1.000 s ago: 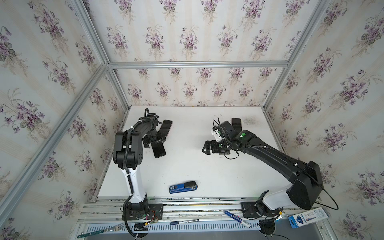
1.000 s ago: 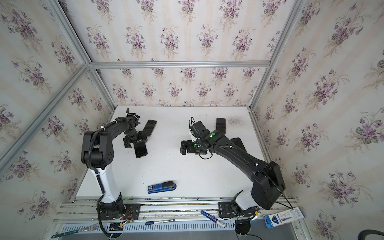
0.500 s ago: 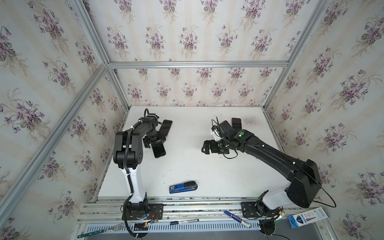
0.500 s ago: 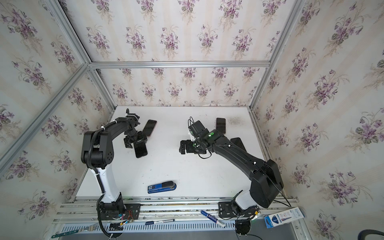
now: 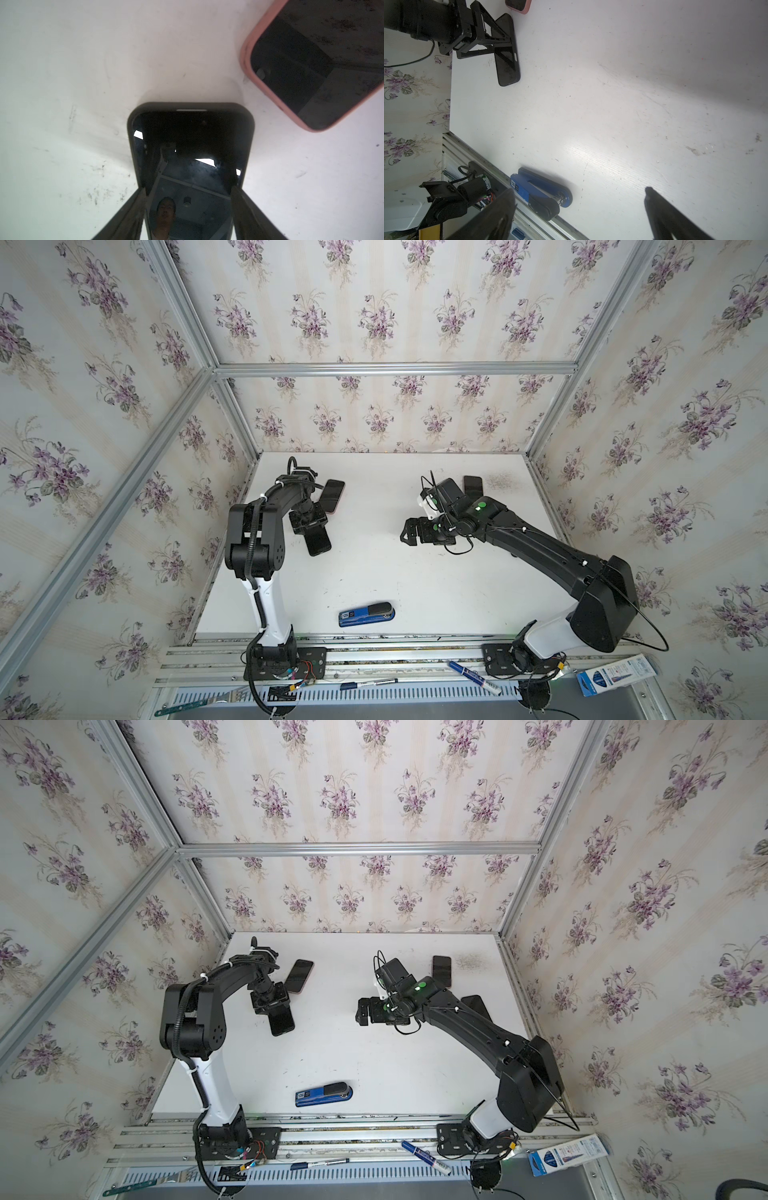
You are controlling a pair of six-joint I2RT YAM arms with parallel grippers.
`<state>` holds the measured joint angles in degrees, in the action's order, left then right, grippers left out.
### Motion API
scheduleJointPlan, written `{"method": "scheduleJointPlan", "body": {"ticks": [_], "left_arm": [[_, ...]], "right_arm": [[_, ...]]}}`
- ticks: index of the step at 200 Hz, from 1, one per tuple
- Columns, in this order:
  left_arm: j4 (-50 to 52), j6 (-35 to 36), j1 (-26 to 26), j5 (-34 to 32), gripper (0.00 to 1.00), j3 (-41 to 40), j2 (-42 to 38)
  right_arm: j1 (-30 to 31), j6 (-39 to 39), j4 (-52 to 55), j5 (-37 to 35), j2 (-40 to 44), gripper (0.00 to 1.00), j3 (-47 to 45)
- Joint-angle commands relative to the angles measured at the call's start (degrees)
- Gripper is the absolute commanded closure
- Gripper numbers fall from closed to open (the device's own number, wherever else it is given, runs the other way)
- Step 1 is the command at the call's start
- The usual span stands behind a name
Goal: Take the phone out of the phone case
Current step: Pick up the phone from the middle-left of the table.
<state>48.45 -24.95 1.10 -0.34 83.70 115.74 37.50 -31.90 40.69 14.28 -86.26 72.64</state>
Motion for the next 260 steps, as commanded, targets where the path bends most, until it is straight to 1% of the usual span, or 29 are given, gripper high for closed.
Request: {"method": "scheduleJointPlan", "body": {"ticks": [1,12,17,27,49,89,113,145,176,188,260], "left_arm": [[0.34,-0.64,-0.18,0.08,0.28,-0.29,-0.34],[0.35,-0.92,-0.20,0.23,0.15,-0.29,-0.73],[0.33,-0.96,-0.20,0.25,0.11,-0.30,-0.89],[0.33,-1.10,-0.22,-0.02,0.06,-0.09,-1.20],[0.55,-1.19,-0.32,0.24,0.00,0.84,-1.07],[1.36,-2.56,-0.42,1.52,0.01,2.47,0.94],[3.58,-3.17,-0.57,1.48,0.01,4.63,2.29],[5.98,-3.85,-0.57,2.16,0.06,7.15,3.92],[6.32,-5.00,-0.58,2.94,0.11,6.53,4.65],[6.31,-5.44,-0.59,3.19,0.15,6.13,4.84],[6.84,-5.70,-0.81,4.24,0.18,6.54,5.97]], "right_arm": [[0.11,0.70,-0.70,-0.22,0.56,0.01,-0.04],[0.12,0.70,-0.70,-0.09,0.73,0.01,-0.13],[0.11,0.65,-0.70,-0.05,0.82,0.01,-0.20],[0.12,0.74,-0.85,0.04,0.96,0.01,-0.30],[0.11,0.94,-0.88,0.30,0.92,0.01,-0.31],[0.08,1.02,-0.94,0.89,0.40,0.01,0.11],[0.12,1.14,-0.88,1.15,0.24,0.01,0.63],[0.12,1.44,-0.70,1.75,-0.21,0.01,1.59],[0.12,2.01,-0.16,2.57,-0.64,0.01,2.64],[0.08,2.26,0.10,2.80,-0.74,0.01,2.92],[0.12,4.08,2.23,4.60,-2.94,0.01,6.55]]}}
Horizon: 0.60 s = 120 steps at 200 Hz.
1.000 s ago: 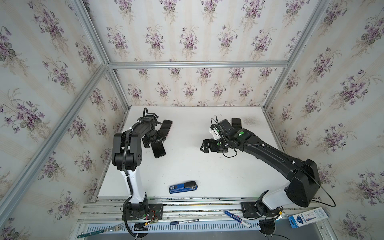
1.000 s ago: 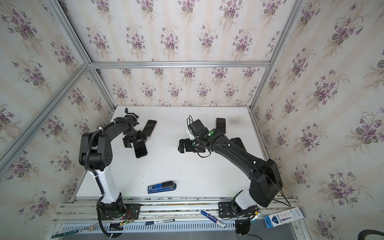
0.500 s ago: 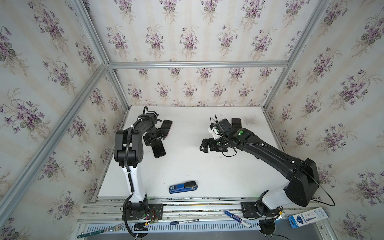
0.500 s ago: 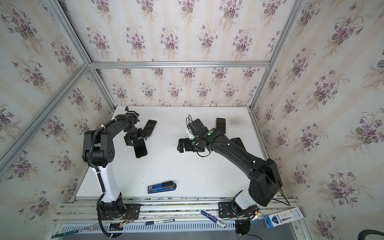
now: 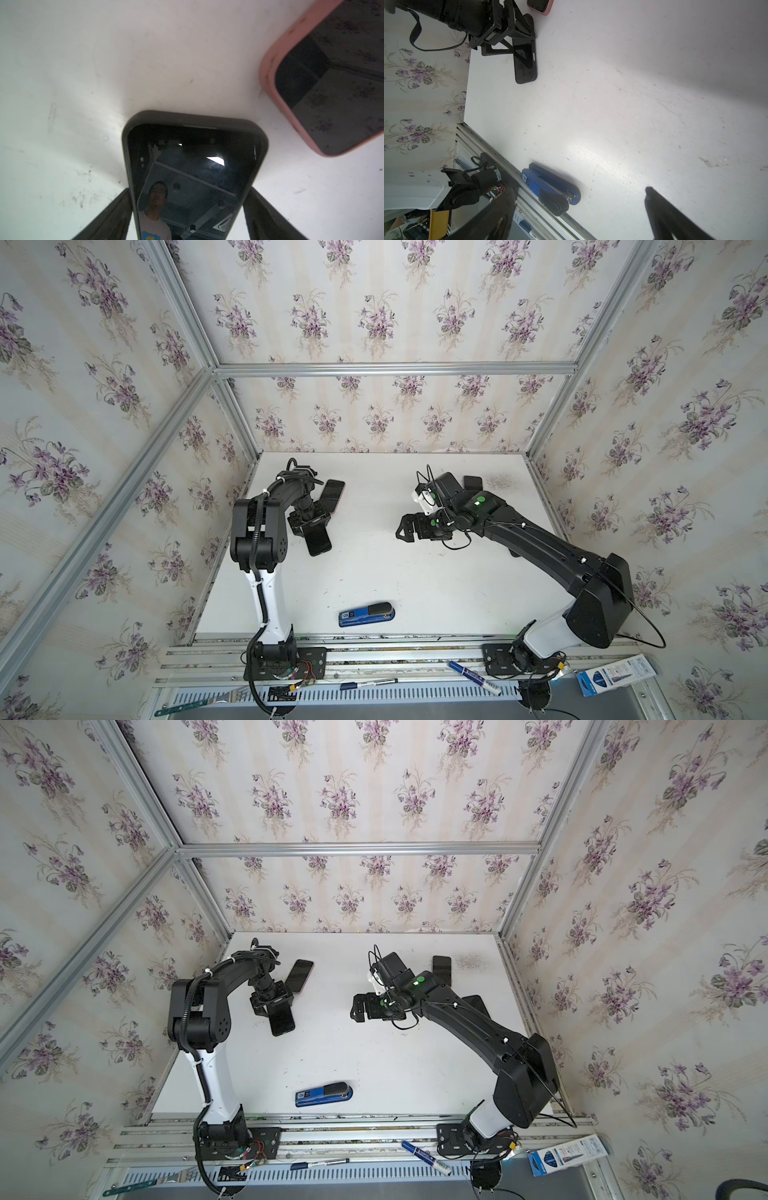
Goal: Take the phone out of the phone case
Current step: Pick up the phone from the middle-left of the table.
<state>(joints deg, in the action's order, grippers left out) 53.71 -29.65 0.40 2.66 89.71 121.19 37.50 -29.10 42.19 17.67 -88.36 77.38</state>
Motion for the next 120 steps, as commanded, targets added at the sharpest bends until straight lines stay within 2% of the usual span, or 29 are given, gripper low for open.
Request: {"method": "scheduleJointPlan", "body": {"ticks": [1,93,120], "left_arm": [[1.61,-1.01,-0.12,1.27,0.18,0.54,0.58],[3.07,-0.74,-0.30,1.74,0.18,1.71,1.42],[2.99,-0.74,-0.31,1.64,0.22,0.87,0.99]], "right_arm": [[0.12,1.35,0.75,1.26,-0.89,0.01,1.90],[-0.05,4.54,3.21,2.27,-3.04,0.01,5.70],[-0.36,4.49,2.16,2.62,-3.73,0.01,5.68]]}}
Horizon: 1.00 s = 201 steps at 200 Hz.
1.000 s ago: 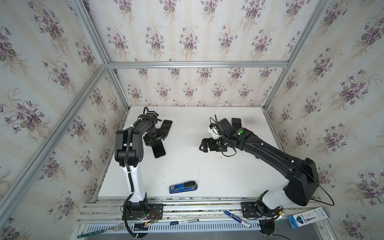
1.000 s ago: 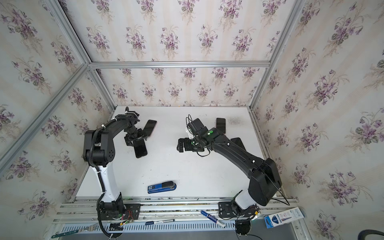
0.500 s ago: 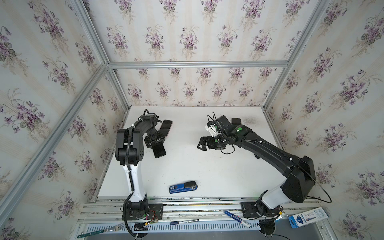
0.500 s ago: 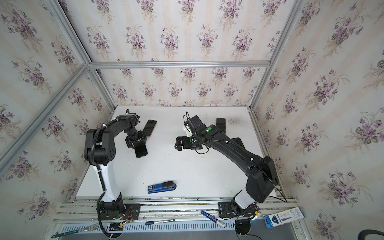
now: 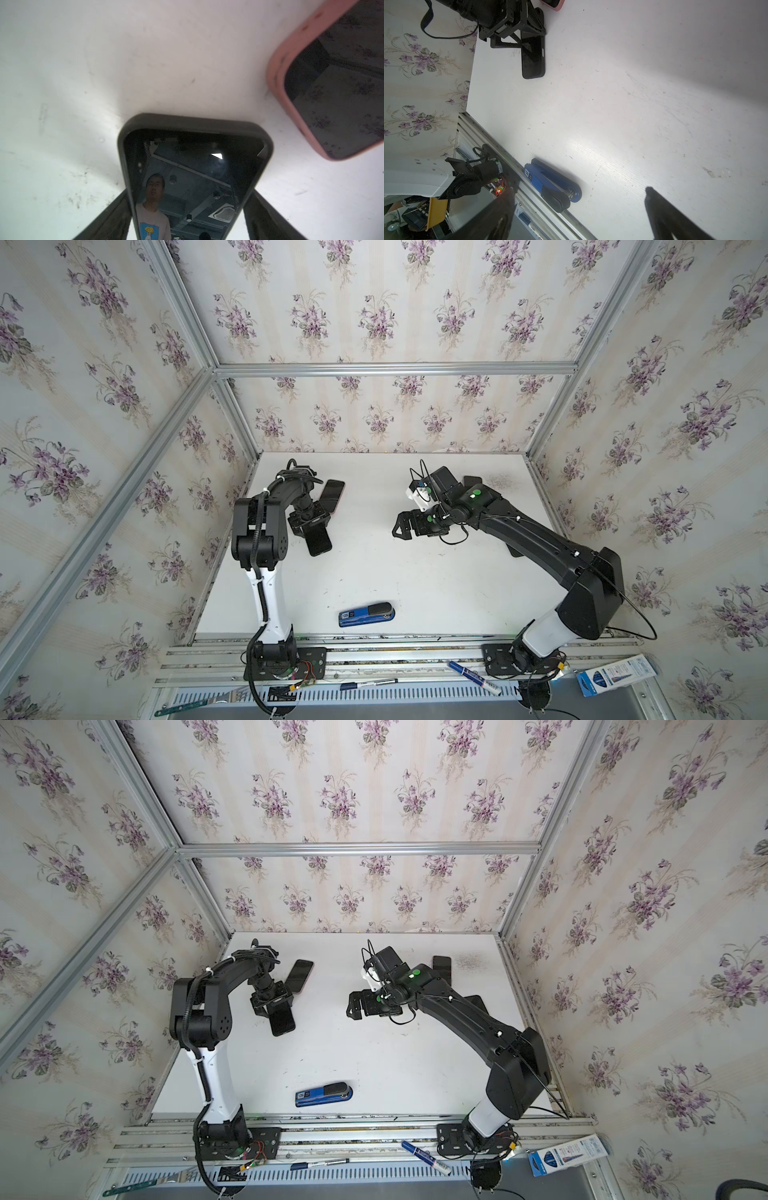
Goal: Take the phone out of the phone case
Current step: Pick up the phone from the middle-left of the table.
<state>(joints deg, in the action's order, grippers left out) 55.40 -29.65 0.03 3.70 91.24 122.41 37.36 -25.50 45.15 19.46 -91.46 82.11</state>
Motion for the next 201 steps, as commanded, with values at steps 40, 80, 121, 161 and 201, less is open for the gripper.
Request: {"method": "scheduleJointPlan", "body": {"ticks": [40,80,121,161,201], "left_arm": [[-0.67,-0.32,0.14,1.35,0.33,-3.88,-2.25],[-5.03,0.45,0.30,3.95,0.35,-7.65,-5.10],[-8.35,1.41,0.85,6.05,0.41,-8.70,-8.68],[-9.69,2.22,1.45,7.36,0.41,-9.06,-11.25],[-10.52,2.17,2.96,8.92,0.42,-9.94,-13.88]], "right_arm": [[-0.45,0.12,-2.69,2.56,-2.13,0.01,1.39],[-0.45,-1.35,-5.10,3.18,-2.98,0.01,0.09],[-0.48,-3.15,-8.07,5.51,-4.60,0.01,-0.84],[-0.45,-6.61,-16.86,9.10,-4.69,0.01,-4.45],[-0.09,-10.07,-25.43,12.61,-6.24,0.00,-7.34]]}}
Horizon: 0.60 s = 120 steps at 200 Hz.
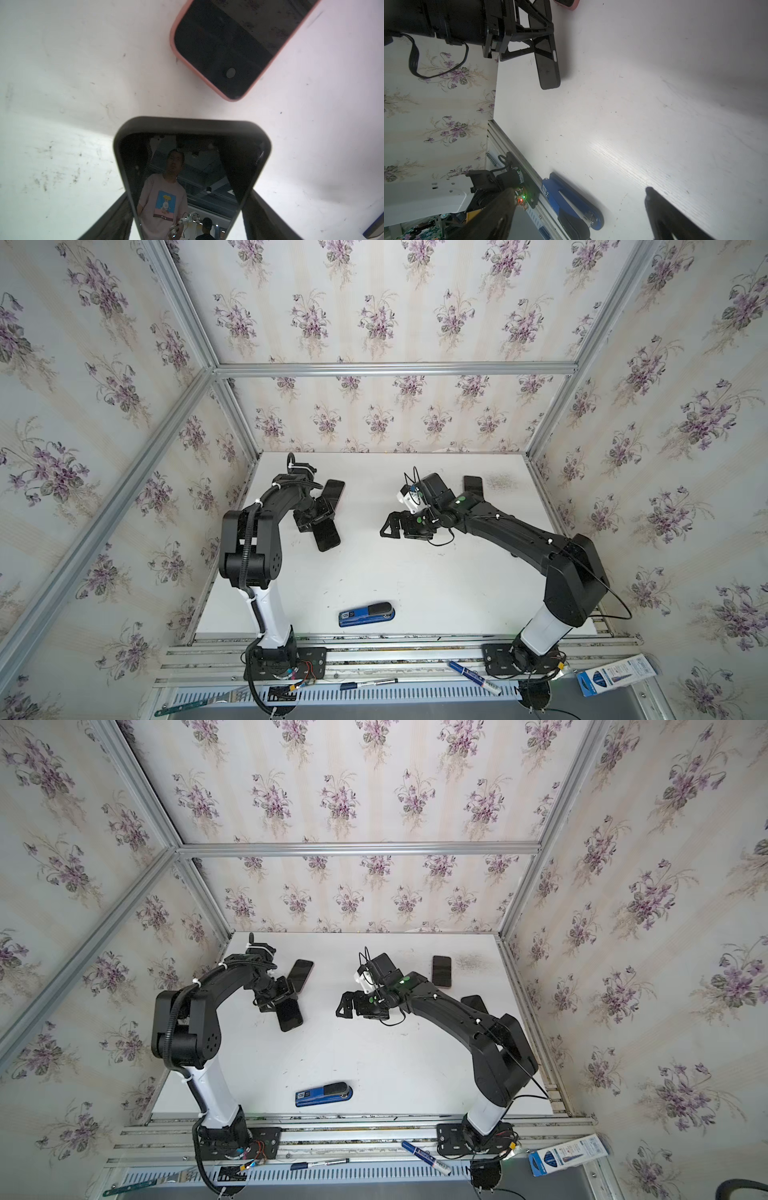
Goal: Take the phone out of the phone case
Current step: Pick up the phone from the middle-left of the table.
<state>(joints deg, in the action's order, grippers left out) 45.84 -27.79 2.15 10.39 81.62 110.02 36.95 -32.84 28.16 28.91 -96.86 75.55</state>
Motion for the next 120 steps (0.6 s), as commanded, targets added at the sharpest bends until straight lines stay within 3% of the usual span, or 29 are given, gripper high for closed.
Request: {"method": "scheduleJointPlan", "body": {"ticks": [1,62,120], "left_arm": [[-1.00,0.30,0.88,2.29,0.42,-0.32,-1.57],[-3.31,-2.93,7.19,7.12,0.42,-0.97,-6.20],[-5.41,-6.39,12.78,10.25,0.42,0.38,-9.28]], "right_arm": [[0.37,-2.79,-8.63,3.21,-0.90,0.01,-0.81],[1.27,-7.41,-19.18,6.66,-5.66,0.03,-0.92],[1.72,-10.97,-25.91,8.10,-7.90,0.19,-2.05]]}}
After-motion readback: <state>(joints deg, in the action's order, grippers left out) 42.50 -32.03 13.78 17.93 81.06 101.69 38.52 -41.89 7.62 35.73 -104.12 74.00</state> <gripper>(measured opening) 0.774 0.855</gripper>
